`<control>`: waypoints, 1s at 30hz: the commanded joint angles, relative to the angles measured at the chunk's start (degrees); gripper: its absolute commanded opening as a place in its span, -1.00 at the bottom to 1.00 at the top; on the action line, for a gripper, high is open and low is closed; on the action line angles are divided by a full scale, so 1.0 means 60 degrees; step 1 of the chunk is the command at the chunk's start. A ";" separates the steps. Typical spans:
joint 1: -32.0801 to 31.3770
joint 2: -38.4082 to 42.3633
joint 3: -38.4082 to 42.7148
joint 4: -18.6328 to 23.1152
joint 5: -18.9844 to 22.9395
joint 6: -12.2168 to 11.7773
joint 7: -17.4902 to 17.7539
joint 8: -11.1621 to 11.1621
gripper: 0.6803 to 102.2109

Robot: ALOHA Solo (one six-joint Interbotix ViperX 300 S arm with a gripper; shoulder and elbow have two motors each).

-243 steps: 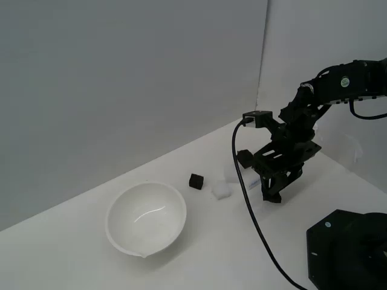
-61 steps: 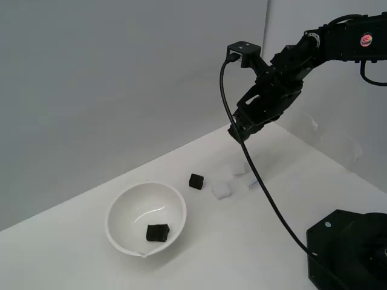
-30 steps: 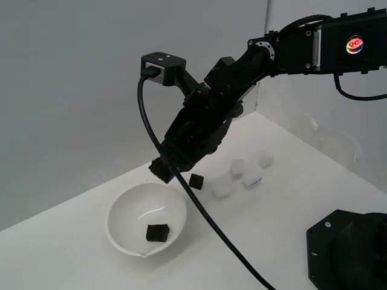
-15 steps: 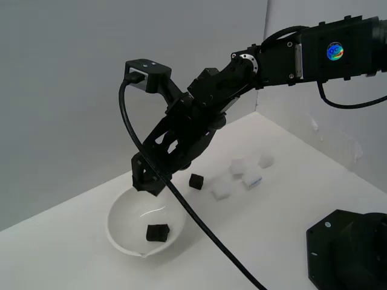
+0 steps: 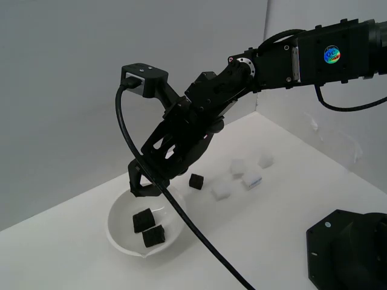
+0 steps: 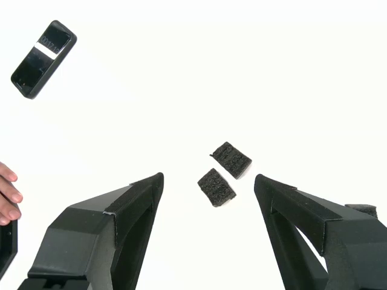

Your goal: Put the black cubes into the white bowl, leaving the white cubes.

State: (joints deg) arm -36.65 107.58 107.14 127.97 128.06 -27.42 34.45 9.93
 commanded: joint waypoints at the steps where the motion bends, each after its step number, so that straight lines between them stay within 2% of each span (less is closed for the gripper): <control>1: 0.0264 0.0205 0.0278 -0.0103 -0.0176 -0.0132 0.0015 0.0161 0.68; 5: 0.0996 0.0366 0.0425 0.0117 0.0059 -0.0029 0.0103 0.0366 0.68; 8: 0.1582 0.0513 0.0571 0.0396 0.0337 0.0205 0.0146 0.0425 0.68; 17: 0.2578 0.0542 0.0571 0.0732 0.0674 0.1626 0.0454 0.0469 0.68; 20: 0.2695 0.0322 0.0381 0.0732 0.0674 0.1934 0.0469 0.0483 0.68; 23: 0.2739 0.0073 0.0132 0.0732 0.0688 0.2080 0.0469 0.0527 0.68; 30: 0.2739 -0.0703 -0.0645 0.0718 0.0674 0.2065 0.0454 0.0791 0.68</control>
State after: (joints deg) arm -20.04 102.92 102.57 132.54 132.71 -14.50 37.09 13.89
